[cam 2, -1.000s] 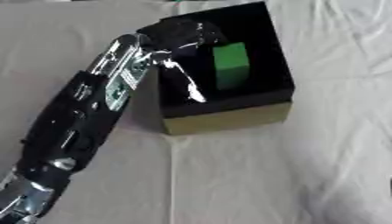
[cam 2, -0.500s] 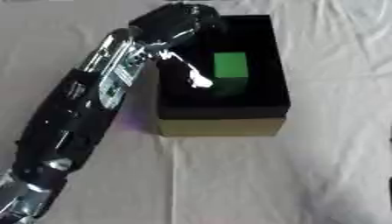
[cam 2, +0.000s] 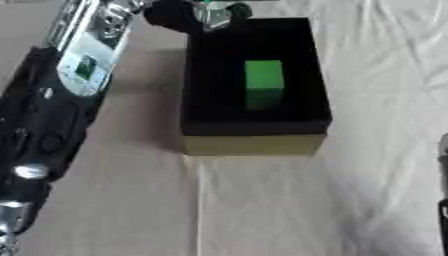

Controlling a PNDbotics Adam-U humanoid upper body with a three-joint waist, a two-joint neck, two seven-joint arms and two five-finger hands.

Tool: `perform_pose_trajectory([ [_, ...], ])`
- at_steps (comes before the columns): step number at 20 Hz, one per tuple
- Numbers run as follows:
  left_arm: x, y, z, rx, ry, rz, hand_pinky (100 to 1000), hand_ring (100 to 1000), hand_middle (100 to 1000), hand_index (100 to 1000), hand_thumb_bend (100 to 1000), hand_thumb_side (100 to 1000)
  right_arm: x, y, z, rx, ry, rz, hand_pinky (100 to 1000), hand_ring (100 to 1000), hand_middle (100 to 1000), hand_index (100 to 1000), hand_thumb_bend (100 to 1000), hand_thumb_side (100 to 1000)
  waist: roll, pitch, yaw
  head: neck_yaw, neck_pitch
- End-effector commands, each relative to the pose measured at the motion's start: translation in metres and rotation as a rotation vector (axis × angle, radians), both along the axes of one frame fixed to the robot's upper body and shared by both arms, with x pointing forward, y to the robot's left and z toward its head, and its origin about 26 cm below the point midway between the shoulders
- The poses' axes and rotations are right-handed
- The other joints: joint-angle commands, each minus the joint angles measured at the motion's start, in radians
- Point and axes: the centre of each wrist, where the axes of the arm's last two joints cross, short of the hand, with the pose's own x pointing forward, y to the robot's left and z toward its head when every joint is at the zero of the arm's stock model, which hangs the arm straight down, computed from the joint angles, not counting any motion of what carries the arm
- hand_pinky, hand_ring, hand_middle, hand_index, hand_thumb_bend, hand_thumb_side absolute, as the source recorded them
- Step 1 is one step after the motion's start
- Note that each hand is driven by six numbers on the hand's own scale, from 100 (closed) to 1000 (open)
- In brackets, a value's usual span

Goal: Pick up objects on the table and place them in the box.

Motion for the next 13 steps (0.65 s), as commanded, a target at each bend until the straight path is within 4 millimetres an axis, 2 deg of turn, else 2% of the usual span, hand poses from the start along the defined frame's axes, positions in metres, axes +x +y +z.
perform_pose_trajectory([
  [1,-0.021,0.036,0.025,-0.099,-0.029,-0.010,622,691,705,762,588,616,-0.005,-0.007,0.010,-0.036,-0.040,-0.027,879,834,854,836,106,1000,-0.003,-0.031,0.010,-0.018,0.011],
  [4,-0.038,0.073,0.027,-0.275,-0.009,-0.020,613,685,703,756,586,631,-0.006,-0.009,0.010,-0.045,-0.045,-0.038,879,834,854,836,105,1000,-0.008,-0.035,0.026,-0.031,0.012],
  [7,-0.059,0.105,0.020,-0.458,-0.011,-0.036,615,688,709,761,582,642,-0.007,-0.013,0.010,-0.059,-0.050,-0.049,879,834,854,836,101,1000,-0.016,-0.038,0.042,-0.041,0.012],
  [13,-0.095,0.143,-0.010,-0.645,0.012,-0.072,613,690,713,762,588,679,-0.008,-0.017,0.012,-0.109,-0.067,-0.055,880,834,852,836,100,1000,-0.038,-0.040,0.066,-0.055,0.010],
])
